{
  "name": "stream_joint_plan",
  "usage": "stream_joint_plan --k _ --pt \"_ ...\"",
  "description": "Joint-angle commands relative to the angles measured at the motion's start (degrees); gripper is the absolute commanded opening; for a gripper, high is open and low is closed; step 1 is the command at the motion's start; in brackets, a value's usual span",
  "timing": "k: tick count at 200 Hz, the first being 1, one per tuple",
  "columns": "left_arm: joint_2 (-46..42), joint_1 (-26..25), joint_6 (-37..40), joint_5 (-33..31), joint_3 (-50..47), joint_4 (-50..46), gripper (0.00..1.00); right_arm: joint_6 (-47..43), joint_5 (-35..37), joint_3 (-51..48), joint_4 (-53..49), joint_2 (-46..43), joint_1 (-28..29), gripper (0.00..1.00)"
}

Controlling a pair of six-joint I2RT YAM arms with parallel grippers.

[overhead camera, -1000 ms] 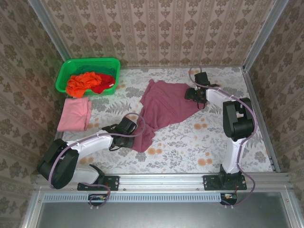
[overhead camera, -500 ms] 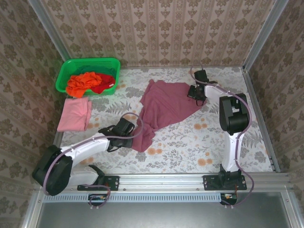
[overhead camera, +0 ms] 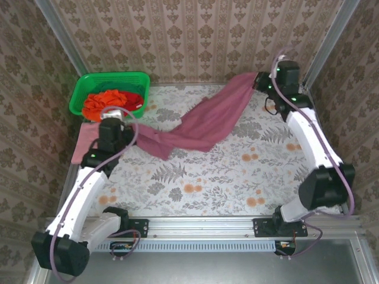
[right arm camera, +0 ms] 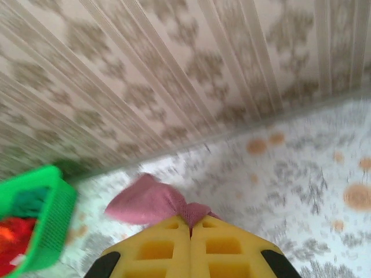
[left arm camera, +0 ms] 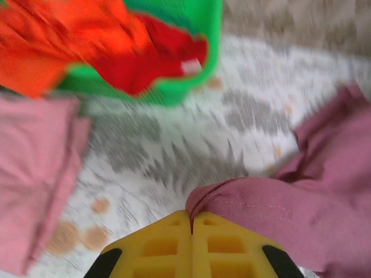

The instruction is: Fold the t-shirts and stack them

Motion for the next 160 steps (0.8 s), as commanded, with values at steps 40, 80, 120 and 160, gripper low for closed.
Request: stream_joint_plan --k 40,80,120,160 --pt "-1.11 7.71 3.36 4.26 15.78 -2.52 0.00 -1.85 -1.18 -1.18 2.41 -20.28 -4.50 0.00" --pt "-0.54 7.87 4.24 6.67 19.48 -1.80 0.00 -2.14 0.74 -1.21 -1.88 -26.19 -6.38 0.00" --pt "2.59 8.24 4.75 8.03 19.60 -0.62 0.00 -1.43 0.65 -2.44 -2.95 -26.24 -6.56 0.00" --pt "9.47 9.81 3.66 11.95 22.63 2.32 0.00 -0.89 -3.32 1.96 -2.75 -16.89 -7.00 0.00"
